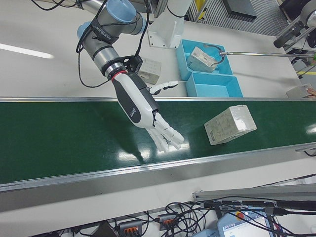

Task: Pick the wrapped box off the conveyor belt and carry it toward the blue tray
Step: 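Position the open right hand in the path of the approaching wrapped box, then close the right hand fingers around the wrapped white box on the belt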

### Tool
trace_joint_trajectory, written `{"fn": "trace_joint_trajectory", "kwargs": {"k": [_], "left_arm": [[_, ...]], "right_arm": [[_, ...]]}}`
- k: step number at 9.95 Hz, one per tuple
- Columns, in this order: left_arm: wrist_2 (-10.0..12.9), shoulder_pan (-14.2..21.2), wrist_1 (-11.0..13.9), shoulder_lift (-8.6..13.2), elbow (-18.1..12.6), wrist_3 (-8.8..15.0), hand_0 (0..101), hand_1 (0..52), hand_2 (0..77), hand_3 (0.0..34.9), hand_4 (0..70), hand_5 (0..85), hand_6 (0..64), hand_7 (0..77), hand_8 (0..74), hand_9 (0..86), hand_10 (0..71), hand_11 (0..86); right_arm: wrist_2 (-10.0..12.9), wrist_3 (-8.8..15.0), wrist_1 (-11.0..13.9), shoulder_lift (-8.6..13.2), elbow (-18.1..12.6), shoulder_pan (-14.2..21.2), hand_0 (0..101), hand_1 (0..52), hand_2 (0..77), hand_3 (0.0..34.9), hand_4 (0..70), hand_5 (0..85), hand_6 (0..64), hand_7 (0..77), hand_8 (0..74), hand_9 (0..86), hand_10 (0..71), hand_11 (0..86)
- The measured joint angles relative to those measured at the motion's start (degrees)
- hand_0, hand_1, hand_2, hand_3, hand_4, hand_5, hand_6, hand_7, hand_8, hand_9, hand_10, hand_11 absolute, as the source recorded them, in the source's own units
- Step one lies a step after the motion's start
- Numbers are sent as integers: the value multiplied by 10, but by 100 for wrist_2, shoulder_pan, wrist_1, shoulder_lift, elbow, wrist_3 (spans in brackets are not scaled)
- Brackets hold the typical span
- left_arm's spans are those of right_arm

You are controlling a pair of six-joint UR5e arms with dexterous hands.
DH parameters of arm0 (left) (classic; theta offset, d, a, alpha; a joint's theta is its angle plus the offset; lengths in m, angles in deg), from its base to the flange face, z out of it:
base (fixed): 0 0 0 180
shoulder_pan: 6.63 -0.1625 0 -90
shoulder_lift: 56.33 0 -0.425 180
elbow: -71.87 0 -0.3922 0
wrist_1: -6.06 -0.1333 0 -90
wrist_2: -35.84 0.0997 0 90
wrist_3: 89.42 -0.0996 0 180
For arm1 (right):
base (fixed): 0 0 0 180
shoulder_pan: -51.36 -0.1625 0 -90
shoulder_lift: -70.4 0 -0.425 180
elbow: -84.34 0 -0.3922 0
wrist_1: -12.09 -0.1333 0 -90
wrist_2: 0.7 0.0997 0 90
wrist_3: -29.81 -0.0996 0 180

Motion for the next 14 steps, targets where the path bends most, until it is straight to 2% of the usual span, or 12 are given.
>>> {"fn": "trace_joint_trajectory", "kwargs": {"k": [1,3,5,6,7,11,14], "left_arm": [[0,0,0,0,0,0,0,0,5,0,0,11,0,5,0,0,5,0],[0,0,0,0,0,0,0,0,11,0,0,11,0,0,0,0,5,0],[0,0,0,0,0,0,0,0,11,0,0,11,0,5,0,0,0,0],[0,0,0,0,0,0,0,0,11,0,0,11,0,5,0,0,0,0],[0,0,0,0,0,0,0,0,11,0,0,11,0,0,0,0,0,0],[0,0,0,0,0,0,0,0,5,0,0,11,0,0,0,0,0,0],[0,0,0,0,0,0,0,0,5,0,0,11,0,0,0,0,0,0]], "right_arm": [[25,18,-6,53,151,16,480,147,104,33,54,76,0,27,0,11,5,11],[71,36,-20,315,537,40,480,142,87,33,54,76,0,5,0,11,5,11],[85,42,-28,476,719,53,480,142,93,40,54,76,0,33,0,11,5,11],[86,40,-32,501,733,55,480,142,93,52,54,76,0,5,0,11,5,11],[84,39,-37,511,728,62,480,142,98,53,38,65,0,5,0,11,5,11],[85,38,-57,525,728,120,479,142,98,54,49,76,0,5,0,11,0,11],[89,37,-71,527,758,159,477,142,98,43,60,76,0,5,0,11,0,11]]}}
